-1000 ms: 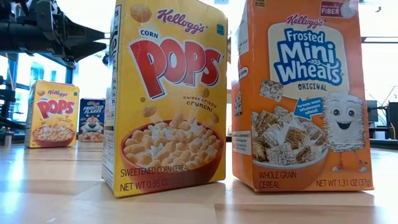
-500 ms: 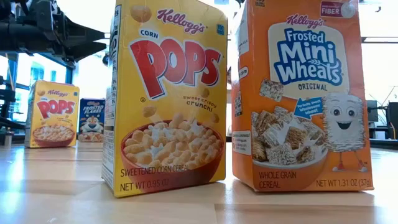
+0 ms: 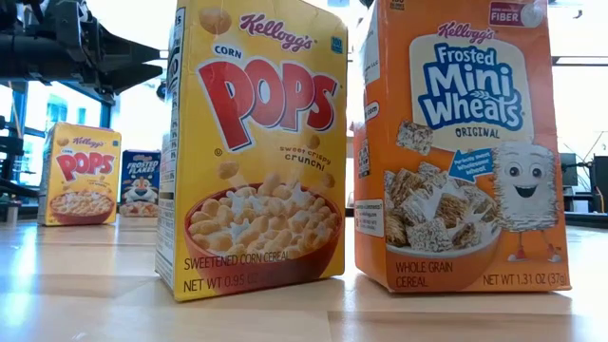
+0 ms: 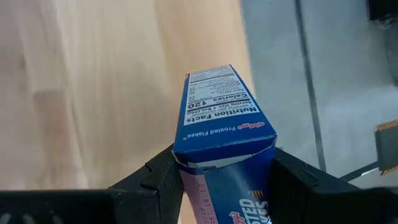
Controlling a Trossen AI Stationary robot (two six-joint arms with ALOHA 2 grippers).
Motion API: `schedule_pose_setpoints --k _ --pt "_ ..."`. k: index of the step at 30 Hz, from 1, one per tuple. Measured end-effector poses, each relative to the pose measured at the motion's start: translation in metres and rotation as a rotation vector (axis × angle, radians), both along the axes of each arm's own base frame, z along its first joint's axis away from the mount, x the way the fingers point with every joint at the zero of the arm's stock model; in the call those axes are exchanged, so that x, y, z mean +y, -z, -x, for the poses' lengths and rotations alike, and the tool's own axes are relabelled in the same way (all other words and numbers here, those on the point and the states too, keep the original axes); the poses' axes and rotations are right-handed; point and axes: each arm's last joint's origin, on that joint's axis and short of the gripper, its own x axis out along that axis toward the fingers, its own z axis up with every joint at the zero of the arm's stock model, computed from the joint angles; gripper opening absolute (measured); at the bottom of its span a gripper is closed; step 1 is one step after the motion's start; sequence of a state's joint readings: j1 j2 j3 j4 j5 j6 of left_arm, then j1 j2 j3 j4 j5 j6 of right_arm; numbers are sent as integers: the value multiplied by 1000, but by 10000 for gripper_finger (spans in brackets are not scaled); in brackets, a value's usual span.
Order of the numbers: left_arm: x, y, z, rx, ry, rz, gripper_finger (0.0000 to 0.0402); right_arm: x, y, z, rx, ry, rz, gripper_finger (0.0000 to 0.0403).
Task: Stack cereal on shelf
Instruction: Put the middle right blue cereal box on the shelf
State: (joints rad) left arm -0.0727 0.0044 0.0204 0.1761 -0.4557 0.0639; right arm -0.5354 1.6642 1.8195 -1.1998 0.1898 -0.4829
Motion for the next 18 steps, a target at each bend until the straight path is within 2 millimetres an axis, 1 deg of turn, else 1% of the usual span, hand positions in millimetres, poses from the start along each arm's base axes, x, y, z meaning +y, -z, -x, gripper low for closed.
schedule_pose_setpoints --k 7,18 --pt "0 0 0 0 0 0 250 1 -9 2 -21 1 3 169" --pt "0 0 0 0 0 0 250 -5 -6 8 -10 20 -43 169"
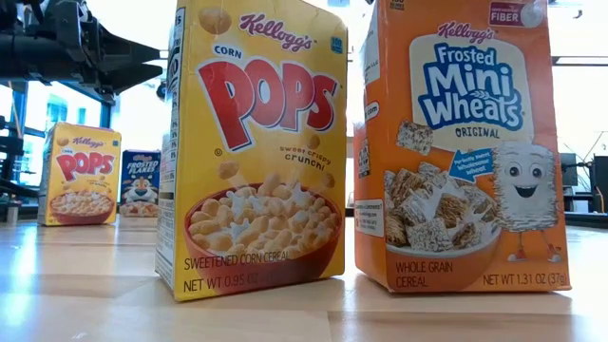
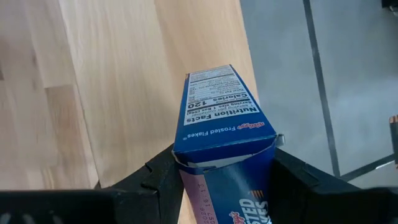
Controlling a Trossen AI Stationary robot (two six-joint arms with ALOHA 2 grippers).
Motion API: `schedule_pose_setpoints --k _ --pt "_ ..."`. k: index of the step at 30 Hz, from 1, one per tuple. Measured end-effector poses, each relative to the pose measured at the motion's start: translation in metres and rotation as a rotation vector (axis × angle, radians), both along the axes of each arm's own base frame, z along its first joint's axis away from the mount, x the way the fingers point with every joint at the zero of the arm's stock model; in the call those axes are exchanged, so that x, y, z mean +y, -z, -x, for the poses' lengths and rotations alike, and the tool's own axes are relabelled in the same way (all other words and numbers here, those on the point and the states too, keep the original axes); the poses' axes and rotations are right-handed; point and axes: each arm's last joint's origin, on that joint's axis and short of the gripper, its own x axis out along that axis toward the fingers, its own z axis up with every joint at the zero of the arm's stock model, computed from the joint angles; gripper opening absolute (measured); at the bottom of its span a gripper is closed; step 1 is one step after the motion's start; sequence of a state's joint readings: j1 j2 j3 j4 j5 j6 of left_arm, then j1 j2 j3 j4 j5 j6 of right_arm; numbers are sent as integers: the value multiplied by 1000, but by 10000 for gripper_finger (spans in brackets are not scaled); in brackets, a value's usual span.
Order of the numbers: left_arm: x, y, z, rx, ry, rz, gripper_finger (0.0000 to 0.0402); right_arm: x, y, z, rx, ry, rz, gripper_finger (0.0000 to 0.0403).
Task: Stack cereal on shelf
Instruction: Put the middle right blue cereal box on the shelf
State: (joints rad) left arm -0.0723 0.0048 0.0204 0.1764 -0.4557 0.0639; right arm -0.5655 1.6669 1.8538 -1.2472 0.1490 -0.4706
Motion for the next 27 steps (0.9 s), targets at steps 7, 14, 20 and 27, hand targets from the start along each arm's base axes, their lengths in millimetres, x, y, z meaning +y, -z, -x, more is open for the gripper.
schedule_pose_setpoints --k 7,14,20,27 --pt "0 0 0 0 0 0 250 -7 8 -5 19 7 -16 169" --pt "0 0 0 0 0 0 250 -10 13 -9 28 6 -8 170" --pt "0 0 0 0 0 0 250 -11 12 -11 15 4 -2 184" --pt "0 0 0 0 0 0 250 -13 13 -13 4 4 6 197"
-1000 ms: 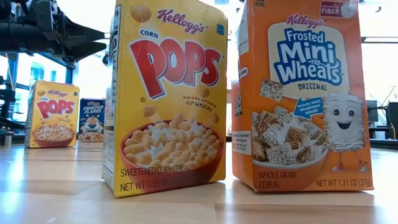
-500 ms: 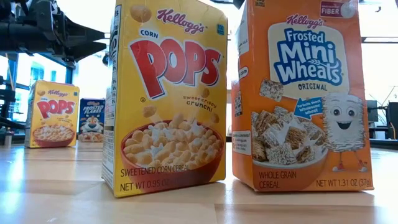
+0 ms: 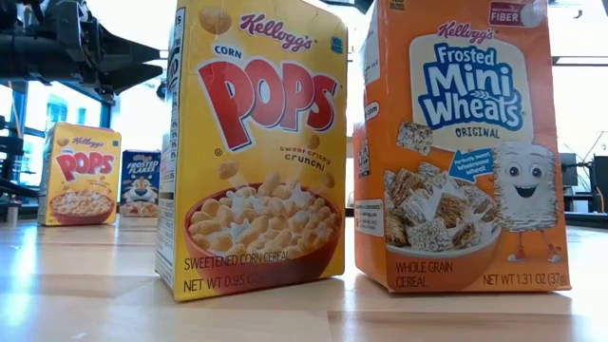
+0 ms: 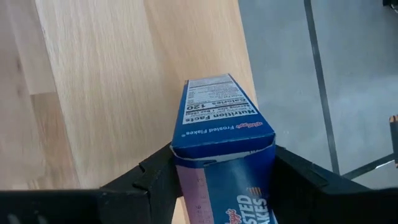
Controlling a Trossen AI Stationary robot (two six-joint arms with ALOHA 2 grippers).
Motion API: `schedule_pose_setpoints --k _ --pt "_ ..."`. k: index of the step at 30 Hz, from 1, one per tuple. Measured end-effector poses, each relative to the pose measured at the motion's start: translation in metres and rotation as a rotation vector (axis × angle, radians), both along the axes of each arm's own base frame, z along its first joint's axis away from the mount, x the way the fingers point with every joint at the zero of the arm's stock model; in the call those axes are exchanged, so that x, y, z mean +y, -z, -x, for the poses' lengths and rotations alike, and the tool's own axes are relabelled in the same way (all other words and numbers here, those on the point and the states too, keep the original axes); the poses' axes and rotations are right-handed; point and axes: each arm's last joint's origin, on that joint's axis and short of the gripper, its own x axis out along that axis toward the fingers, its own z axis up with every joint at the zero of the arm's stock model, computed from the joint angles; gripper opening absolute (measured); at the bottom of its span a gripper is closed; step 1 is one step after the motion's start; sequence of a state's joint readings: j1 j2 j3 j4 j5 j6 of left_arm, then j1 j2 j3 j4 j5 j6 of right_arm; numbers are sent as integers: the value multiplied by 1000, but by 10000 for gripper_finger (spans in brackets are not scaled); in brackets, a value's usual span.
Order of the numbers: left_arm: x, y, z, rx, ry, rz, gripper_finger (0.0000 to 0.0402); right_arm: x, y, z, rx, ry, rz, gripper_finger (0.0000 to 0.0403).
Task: Stack cereal on shelf
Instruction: Put the middle right blue cereal box on the shelf
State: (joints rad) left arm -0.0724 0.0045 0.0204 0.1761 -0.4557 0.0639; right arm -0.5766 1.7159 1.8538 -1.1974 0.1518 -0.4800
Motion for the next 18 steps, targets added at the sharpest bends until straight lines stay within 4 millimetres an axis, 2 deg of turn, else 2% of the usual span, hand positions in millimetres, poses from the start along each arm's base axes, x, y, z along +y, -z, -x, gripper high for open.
schedule_pose_setpoints --k 18 --pt "0 0 0 0 0 0 250 -5 -1 -1 -29 -51 20 198"
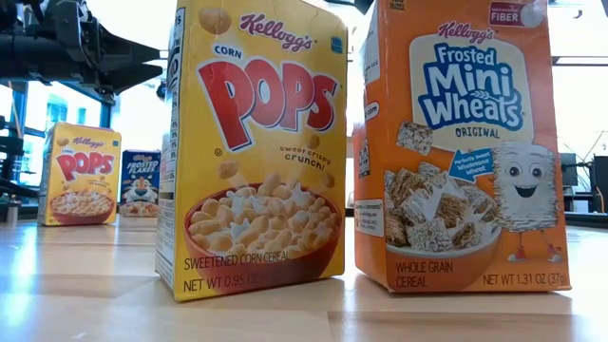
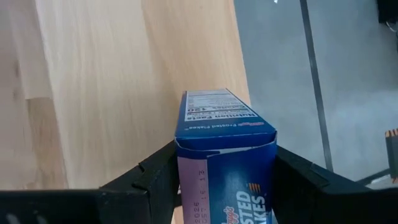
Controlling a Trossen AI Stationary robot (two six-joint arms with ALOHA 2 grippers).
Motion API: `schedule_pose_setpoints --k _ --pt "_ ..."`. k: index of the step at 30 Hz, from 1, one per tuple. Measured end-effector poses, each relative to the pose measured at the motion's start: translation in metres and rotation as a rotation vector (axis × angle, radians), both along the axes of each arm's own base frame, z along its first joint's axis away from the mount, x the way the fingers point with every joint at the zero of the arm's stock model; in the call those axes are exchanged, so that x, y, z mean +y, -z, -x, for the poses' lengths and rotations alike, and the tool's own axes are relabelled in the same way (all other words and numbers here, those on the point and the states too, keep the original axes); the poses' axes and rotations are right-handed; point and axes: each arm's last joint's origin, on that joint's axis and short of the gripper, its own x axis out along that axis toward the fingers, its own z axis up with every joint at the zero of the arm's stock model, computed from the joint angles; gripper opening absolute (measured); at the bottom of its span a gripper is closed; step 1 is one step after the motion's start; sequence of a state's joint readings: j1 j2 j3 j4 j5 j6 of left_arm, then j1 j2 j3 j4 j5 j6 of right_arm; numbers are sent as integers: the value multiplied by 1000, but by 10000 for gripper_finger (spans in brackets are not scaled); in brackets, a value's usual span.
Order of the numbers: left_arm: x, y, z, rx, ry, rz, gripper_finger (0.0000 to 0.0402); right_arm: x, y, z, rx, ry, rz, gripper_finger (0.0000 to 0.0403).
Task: Stack cereal on shelf
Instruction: Put the middle right blue cereal box on the shelf
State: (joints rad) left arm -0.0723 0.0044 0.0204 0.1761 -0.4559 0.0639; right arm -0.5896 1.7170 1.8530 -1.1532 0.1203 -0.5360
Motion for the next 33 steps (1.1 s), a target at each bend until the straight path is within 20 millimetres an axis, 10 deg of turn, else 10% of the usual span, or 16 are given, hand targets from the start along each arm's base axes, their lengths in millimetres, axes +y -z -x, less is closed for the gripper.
schedule_pose_setpoints --k 33 --pt "0 0 0 0 1 0 250 -10 3 -9 -2 -35 77 246"
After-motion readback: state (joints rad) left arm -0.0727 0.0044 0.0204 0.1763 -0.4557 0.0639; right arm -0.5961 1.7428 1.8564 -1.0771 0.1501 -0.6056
